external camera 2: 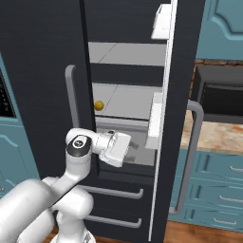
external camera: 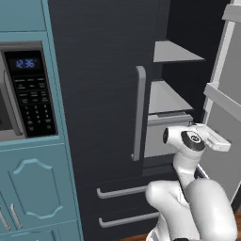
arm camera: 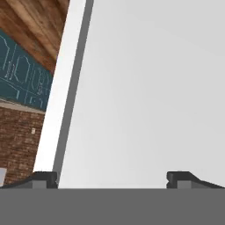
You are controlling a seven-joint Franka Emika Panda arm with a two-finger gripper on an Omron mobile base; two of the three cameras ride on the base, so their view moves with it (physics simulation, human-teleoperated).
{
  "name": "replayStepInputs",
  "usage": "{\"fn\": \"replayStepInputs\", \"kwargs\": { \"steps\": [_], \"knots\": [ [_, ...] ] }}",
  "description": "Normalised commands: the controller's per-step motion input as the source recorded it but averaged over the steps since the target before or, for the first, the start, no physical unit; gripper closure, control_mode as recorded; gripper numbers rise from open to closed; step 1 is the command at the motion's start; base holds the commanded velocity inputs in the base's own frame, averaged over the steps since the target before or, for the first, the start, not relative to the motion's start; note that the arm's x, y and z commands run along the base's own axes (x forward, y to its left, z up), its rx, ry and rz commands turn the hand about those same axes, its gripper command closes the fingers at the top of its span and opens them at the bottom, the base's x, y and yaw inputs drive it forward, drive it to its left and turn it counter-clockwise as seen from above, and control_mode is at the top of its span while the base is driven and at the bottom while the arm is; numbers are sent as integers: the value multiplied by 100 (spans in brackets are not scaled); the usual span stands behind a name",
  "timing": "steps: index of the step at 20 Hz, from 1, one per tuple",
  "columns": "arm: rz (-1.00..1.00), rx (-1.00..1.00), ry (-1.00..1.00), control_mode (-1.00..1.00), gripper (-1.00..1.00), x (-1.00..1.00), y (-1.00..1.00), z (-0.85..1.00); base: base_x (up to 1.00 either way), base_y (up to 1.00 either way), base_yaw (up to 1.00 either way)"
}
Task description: Retrieve a lemon from the fridge and place it on the cutting board with the fish.
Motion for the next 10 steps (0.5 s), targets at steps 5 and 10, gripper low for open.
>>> {"fn": "replayStepInputs", "kwargs": {
  "steps": [5, 10],
  "knots": [
    [-2, 18, 1, -100, -100, 0, 100, -38, 0, 0, 0],
    [-6, 53, -8, -100, -100, 12, 100, -33, 0, 0, 0]
  ]
}}
